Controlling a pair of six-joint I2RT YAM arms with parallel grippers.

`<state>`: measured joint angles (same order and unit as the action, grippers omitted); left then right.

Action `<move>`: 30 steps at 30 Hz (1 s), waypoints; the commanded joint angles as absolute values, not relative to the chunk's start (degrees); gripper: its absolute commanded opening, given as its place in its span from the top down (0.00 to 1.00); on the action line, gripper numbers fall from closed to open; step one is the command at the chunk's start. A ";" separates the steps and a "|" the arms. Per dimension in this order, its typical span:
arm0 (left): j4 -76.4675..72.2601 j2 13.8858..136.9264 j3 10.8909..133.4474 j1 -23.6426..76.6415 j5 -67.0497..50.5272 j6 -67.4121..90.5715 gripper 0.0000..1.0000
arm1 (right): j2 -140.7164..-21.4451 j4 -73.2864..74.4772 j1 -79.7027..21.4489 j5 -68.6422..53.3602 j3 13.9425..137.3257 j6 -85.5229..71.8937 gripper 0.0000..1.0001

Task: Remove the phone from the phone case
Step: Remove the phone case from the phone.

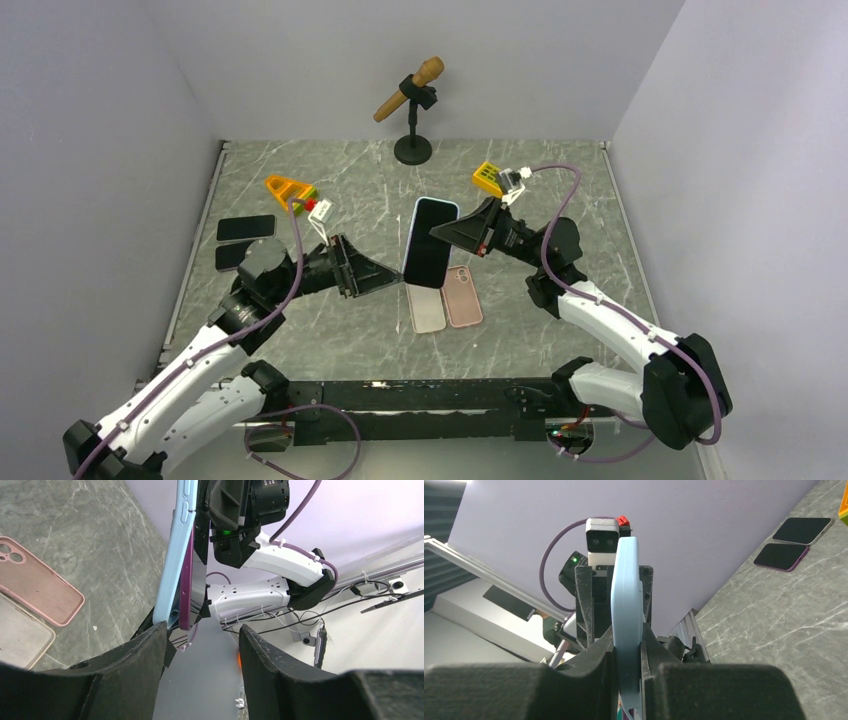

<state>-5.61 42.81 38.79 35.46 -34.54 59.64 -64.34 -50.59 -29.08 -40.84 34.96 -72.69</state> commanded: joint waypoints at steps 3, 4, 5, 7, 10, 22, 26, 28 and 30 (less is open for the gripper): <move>-5.97 40.60 37.19 35.66 -34.92 60.37 0.41 | -65.93 -60.96 -29.35 -39.96 36.10 -76.43 1.00; -6.63 41.34 37.26 35.68 -35.50 60.60 0.42 | -66.64 -62.21 -29.35 -40.24 36.06 -77.10 1.00; -7.10 41.98 37.33 35.65 -35.73 60.67 0.43 | -66.99 -63.13 -29.36 -40.32 35.97 -77.58 1.00; -7.97 43.07 37.40 35.67 -35.90 60.92 0.44 | -67.28 -63.97 -29.38 -40.44 35.81 -78.03 1.00; -11.62 44.51 37.14 35.93 -36.82 61.75 0.45 | -66.82 -63.05 -29.41 -40.24 35.52 -77.61 1.00; -18.22 50.05 38.06 37.17 -38.66 63.80 0.48 | -69.14 -65.58 -30.02 -41.04 35.39 -78.29 1.00; -17.78 52.81 40.83 37.15 -39.08 61.49 0.49 | -71.29 -67.05 -31.88 -44.34 36.85 -77.98 1.00; -14.14 55.89 45.54 36.64 -41.71 59.05 0.53 | -72.06 -69.15 -32.93 -45.87 36.86 -78.52 1.00; -12.23 59.24 49.69 36.01 -44.96 57.33 0.60 | -72.70 -70.84 -33.59 -47.37 36.85 -79.65 1.00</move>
<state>-12.25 54.26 40.49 36.77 -41.23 61.63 -72.49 -60.38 -30.37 -41.43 34.65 -76.73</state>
